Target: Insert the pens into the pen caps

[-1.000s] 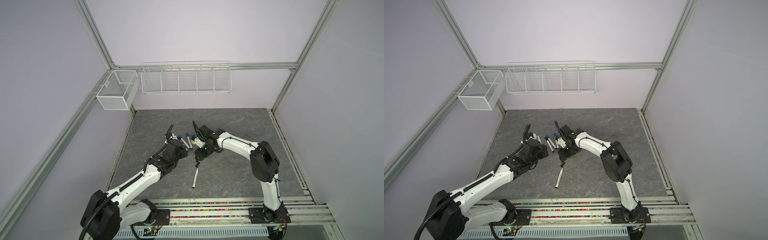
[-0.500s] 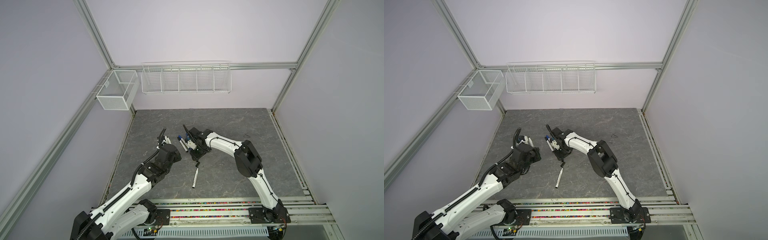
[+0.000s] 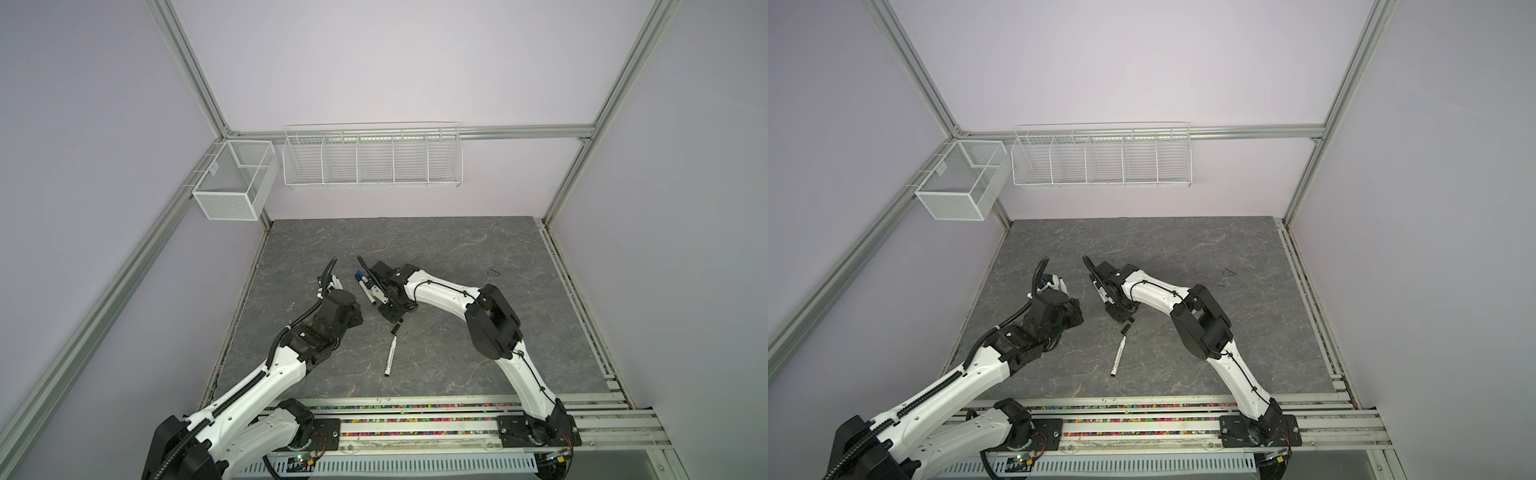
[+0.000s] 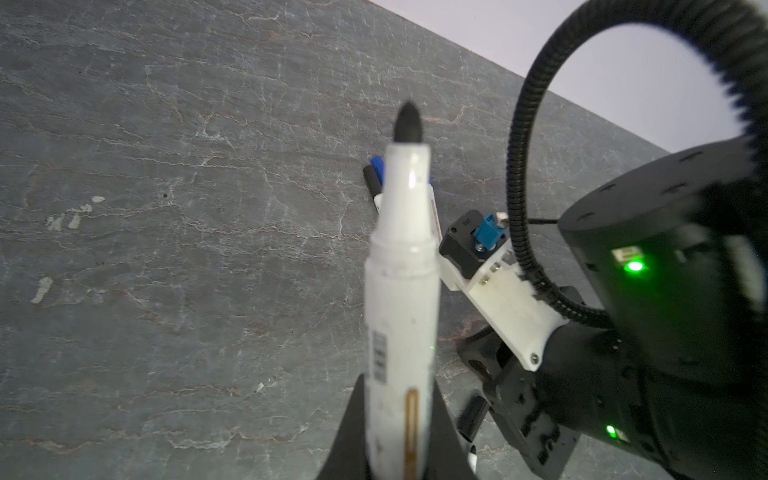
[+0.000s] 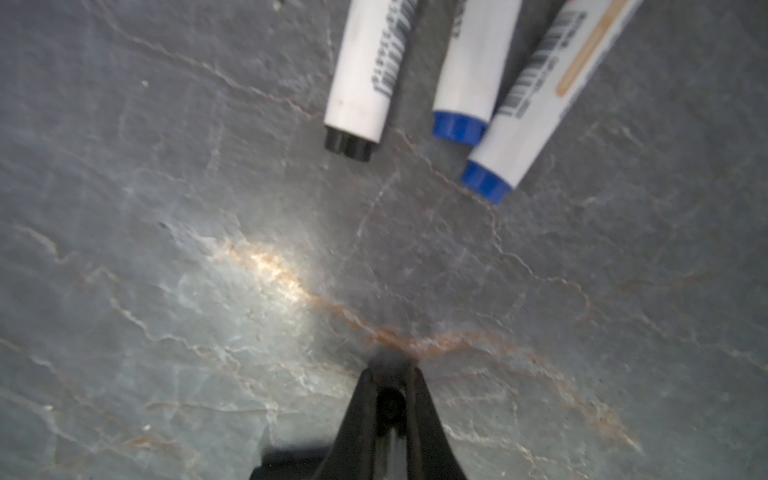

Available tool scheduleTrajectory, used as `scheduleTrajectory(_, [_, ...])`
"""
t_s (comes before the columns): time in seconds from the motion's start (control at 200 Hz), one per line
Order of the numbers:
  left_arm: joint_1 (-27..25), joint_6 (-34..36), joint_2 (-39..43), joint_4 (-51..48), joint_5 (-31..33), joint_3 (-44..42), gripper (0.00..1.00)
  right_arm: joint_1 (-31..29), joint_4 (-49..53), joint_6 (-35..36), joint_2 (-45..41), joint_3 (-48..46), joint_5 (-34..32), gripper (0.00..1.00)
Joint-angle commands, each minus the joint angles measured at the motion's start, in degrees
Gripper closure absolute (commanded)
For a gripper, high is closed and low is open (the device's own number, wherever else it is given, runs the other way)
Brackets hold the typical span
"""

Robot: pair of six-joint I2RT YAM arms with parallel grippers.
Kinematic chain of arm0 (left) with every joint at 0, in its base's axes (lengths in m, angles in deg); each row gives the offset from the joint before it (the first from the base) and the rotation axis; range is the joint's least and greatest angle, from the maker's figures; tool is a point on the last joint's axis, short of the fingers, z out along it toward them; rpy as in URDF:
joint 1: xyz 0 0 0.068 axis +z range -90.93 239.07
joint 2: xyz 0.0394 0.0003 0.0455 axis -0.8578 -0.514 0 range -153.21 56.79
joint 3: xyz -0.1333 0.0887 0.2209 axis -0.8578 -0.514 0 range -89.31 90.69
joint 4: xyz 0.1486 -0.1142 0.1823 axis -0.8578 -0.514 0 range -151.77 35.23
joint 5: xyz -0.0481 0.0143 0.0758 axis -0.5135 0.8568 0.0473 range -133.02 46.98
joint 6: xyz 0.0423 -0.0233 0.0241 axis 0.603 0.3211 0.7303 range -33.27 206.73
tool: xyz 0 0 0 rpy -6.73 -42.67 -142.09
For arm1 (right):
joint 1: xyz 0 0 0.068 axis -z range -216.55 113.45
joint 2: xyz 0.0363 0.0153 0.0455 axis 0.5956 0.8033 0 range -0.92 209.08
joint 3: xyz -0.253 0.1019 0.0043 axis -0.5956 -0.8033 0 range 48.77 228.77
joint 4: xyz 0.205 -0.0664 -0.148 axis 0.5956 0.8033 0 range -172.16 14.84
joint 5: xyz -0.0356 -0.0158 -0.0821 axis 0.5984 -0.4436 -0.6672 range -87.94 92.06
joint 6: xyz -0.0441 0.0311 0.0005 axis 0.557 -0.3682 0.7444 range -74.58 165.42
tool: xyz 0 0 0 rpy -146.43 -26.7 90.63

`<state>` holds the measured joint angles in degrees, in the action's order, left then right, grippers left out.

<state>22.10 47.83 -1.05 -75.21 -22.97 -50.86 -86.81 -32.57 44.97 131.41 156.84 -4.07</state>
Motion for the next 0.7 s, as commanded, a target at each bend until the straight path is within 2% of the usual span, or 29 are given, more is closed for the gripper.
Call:
scheduleTrajectory(0.0, [0.06, 1.78, -2.01, 1.89, -1.70, 2.66, 1.00, 1.71, -4.52, -1.12, -6.05, -5.46, 2.42, 0.90])
scheduleTrajectory(0.13, [0.05, 3.12, -3.97, 3.72, -4.69, 3.32, 1.00, 5.60, -12.09, -4.89, -15.95, -12.04, 8.87, 0.92])
scheduleTrajectory(0.29, [-0.18, 6.44, -6.98, 8.08, -13.52, 3.01, 1.00, 12.89, -21.59, -11.68, -28.85, -21.77, 18.28, 0.93])
scheduleTrajectory(0.445, [-4.32, 13.03, -11.02, 13.23, -21.98, 4.17, 1.00, 20.35, -34.26, -21.45, -40.76, -31.84, 28.43, 0.93])
scheduleTrajectory(0.555, [-8.15, 18.61, -12.39, 18.38, -28.12, 5.15, 1.00, 23.86, -42.04, -27.50, -46.08, -36.20, 33.25, 0.93])
scheduleTrajectory(0.695, [-9.25, 20.29, -15.03, 21.26, -32.75, 6.76, 1.00, 24.67, -48.22, -31.03, -49.25, -38.50, 36.90, 0.93])
